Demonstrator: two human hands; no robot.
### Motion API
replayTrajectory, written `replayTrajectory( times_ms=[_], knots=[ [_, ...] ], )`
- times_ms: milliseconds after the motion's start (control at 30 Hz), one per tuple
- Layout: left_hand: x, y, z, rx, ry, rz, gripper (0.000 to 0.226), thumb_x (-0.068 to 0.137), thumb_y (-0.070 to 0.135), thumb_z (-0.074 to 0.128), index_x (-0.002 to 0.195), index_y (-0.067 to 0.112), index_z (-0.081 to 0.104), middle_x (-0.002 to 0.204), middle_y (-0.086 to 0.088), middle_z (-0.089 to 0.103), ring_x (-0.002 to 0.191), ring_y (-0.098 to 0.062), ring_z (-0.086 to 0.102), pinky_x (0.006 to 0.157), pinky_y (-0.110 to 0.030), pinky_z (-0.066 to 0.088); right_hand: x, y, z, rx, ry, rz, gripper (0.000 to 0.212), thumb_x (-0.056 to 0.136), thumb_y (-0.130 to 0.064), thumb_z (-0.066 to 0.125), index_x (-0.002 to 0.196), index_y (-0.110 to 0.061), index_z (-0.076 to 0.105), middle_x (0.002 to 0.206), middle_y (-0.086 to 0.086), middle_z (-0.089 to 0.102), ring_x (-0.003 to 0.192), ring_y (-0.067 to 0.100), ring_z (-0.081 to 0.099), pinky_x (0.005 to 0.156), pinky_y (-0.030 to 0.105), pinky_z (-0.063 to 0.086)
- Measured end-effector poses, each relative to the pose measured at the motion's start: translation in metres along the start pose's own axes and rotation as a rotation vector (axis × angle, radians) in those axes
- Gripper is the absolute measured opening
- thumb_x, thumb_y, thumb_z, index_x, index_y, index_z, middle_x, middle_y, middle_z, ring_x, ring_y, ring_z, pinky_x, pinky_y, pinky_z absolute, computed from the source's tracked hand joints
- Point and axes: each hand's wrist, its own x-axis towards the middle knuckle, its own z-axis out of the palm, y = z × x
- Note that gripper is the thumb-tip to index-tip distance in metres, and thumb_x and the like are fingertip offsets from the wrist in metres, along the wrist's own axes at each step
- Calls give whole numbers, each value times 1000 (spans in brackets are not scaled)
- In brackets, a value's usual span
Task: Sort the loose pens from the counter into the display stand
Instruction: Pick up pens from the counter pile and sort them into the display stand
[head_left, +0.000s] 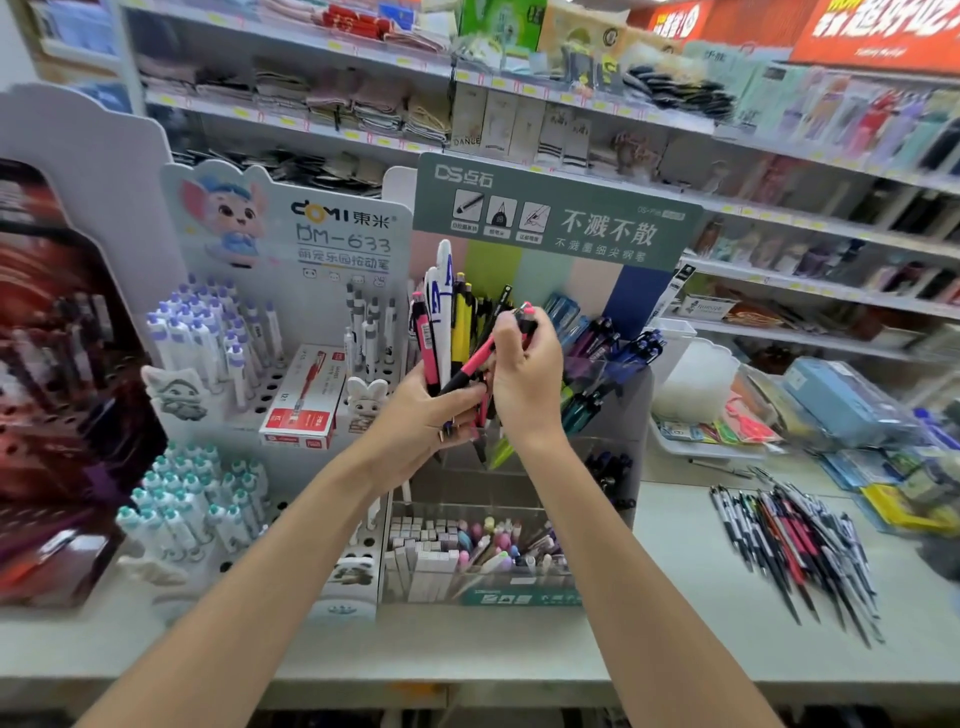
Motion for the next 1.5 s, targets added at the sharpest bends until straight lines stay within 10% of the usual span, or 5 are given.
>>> replayTrajectory(
  times_ms=[200,333,800,1067,1500],
  knots=[
    [0,0,-11,-35,-69,-46,10,97,7,56,103,7,48,75,-5,45,55,-9,38,46,-17,34,32,-3,-24,522,290,189,16,105,-12,32,92,-9,41,65,4,64,61,20,66,67,33,57],
    [-1,-7,-28,-88,62,-63,9,100,12,51,107,10,47,77,-2,55,55,-6,39,44,-14,30,54,15,-39,707,354,282,10,106,-14,34,96,-12,36,64,4,49,51,17,51,51,28,46],
    [-4,-31,-62,9,117,-101,22,92,19,61,106,11,46,81,-7,51,62,-9,41,49,-18,34,-3,102,17,-19,7,174,12,106,-25,36,116,-19,39,83,-2,46,64,-7,46,63,7,39],
    [-15,-30,-61,7,103,-84,25,84,23,62,98,7,50,80,-7,52,61,-10,41,52,-22,30,-13,135,9,-555,-232,140,37,102,-36,45,128,-9,51,119,8,54,117,19,41,98,35,38],
    [-19,-20,-48,-150,-42,-123,9,90,16,57,92,9,51,78,-5,54,62,-11,41,52,-19,34,-3,41,-10,-154,-123,25,40,97,-27,60,135,-18,50,112,-3,57,86,-1,56,77,11,46]
  ],
)
